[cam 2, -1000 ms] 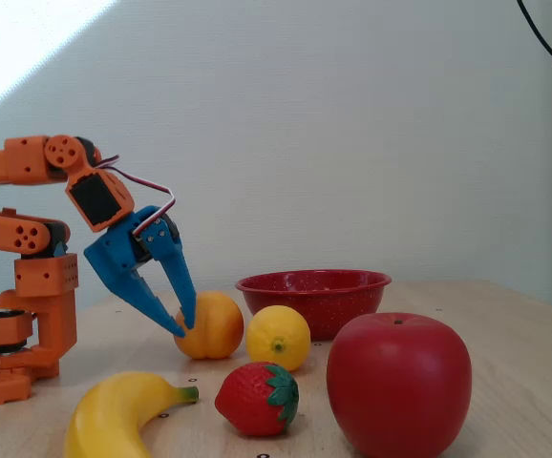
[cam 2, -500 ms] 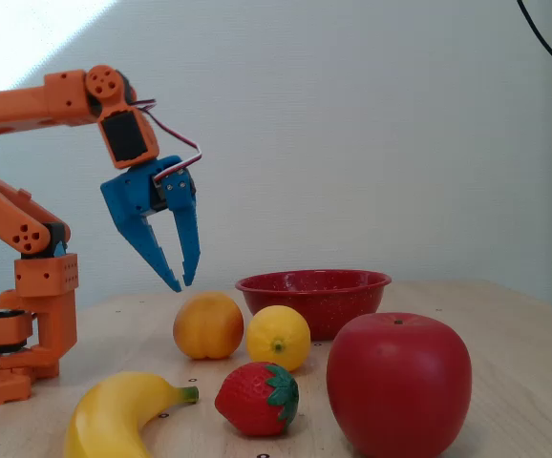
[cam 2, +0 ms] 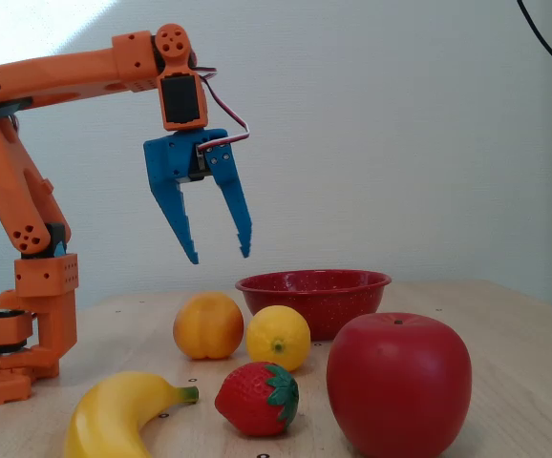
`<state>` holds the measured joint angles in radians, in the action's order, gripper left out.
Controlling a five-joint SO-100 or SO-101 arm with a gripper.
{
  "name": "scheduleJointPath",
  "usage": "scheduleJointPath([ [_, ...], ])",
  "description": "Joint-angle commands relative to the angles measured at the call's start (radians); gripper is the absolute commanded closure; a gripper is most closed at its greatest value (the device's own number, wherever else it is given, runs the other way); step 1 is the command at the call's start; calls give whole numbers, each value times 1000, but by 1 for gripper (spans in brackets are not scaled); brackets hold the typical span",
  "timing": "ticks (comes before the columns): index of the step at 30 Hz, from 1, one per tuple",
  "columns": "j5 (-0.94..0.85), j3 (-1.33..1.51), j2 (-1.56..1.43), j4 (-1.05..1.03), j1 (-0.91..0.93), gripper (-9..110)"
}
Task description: Put the lemon in the red bowl.
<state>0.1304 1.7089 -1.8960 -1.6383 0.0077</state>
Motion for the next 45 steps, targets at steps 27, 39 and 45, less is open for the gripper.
scheduleJointPath([
  [27,-130,-137,383,204,114,29],
  [39,-146,-169,459,204,86,28],
  [45,-149,-179,503,219,77,28],
])
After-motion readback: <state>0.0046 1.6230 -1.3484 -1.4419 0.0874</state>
